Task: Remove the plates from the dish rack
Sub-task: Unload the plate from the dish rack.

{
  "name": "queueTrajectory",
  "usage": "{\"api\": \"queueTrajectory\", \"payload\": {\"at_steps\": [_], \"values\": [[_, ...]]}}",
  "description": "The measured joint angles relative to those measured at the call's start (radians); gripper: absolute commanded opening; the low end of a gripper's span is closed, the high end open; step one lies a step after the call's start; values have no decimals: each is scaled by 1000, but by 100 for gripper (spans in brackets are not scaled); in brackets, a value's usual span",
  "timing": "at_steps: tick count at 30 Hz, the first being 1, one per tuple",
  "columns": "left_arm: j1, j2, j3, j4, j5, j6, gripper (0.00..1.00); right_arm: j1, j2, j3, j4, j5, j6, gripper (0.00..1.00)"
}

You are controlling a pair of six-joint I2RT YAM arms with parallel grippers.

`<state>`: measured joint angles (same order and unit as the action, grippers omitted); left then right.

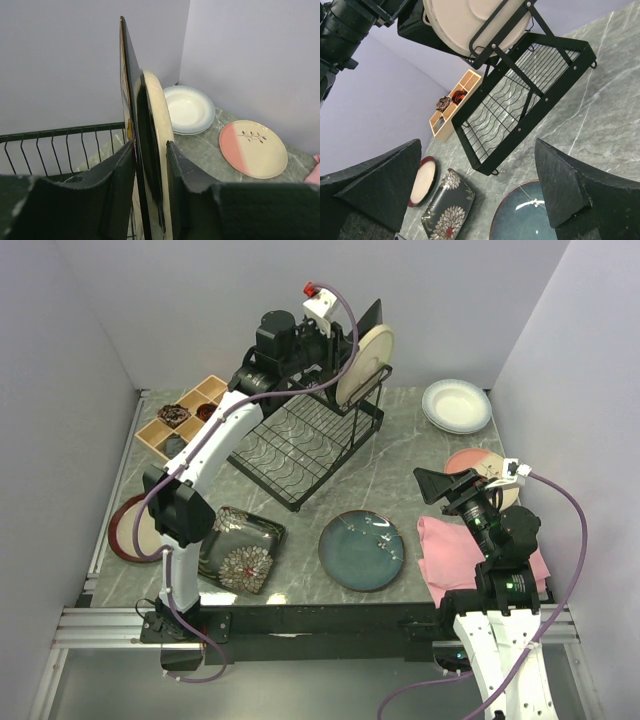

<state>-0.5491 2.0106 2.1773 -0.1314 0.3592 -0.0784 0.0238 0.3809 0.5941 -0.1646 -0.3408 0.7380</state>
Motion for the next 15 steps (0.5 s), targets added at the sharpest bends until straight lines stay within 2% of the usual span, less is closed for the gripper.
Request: {"api": "queueTrajectory", "payload": {"at_steps": [15], "values": [[1,-19,-43,56,-79,-8,41,0,0,0,0,0,0,100]]}}
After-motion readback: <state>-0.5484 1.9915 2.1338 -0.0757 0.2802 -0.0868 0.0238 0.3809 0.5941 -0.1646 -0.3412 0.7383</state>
